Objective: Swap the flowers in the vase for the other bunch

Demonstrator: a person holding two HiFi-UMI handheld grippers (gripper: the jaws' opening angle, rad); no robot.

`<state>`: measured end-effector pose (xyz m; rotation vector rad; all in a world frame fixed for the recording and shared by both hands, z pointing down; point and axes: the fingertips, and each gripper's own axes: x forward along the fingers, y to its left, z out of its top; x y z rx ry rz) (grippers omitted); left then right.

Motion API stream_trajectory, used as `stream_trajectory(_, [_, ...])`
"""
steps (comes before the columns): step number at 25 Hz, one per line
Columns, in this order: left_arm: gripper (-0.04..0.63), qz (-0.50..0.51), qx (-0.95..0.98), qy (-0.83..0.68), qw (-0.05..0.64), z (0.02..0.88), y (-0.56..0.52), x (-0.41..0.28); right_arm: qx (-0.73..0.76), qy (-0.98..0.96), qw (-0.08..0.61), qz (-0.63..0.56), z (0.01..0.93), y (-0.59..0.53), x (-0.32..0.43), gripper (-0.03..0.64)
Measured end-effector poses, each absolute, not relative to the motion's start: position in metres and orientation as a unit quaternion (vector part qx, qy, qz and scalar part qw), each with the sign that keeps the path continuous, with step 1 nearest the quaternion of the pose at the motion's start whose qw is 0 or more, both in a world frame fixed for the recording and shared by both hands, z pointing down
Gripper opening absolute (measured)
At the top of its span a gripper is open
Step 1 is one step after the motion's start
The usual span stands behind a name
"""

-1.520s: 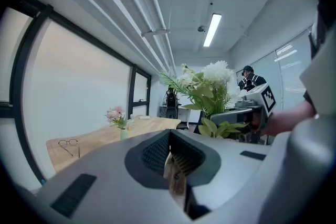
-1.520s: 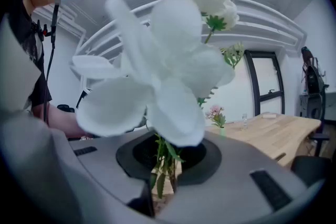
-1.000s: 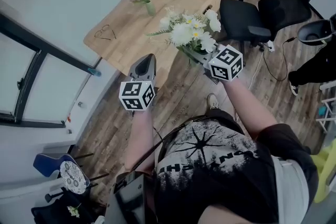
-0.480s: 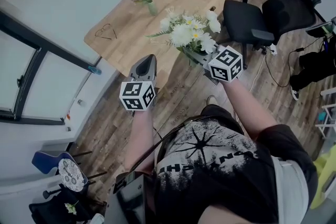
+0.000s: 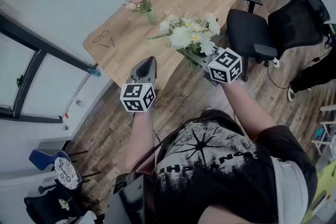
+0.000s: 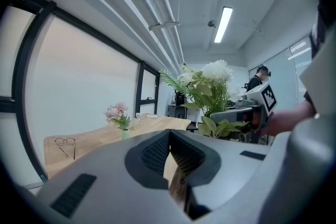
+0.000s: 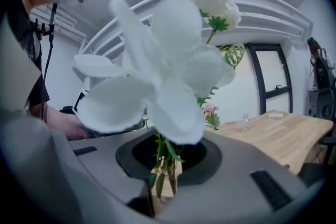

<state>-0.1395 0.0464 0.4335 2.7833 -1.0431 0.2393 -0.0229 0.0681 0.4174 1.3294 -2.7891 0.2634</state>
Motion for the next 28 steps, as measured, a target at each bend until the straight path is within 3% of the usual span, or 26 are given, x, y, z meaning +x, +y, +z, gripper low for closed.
stream_trajectory(16, [0.014, 0.076, 0.901, -0.418, 0.090, 0.435, -0.002, -0.049, 0.370, -0.924, 0.026, 0.089, 0.418, 0.009, 0.079, 0.067])
stream_trajectory(28, [0.014, 0.085, 0.882, -0.453, 0.095, 0.443, -0.009, -0.028, 0.346, -0.932, 0.026, 0.105, 0.435, 0.002, 0.112, 0.067])
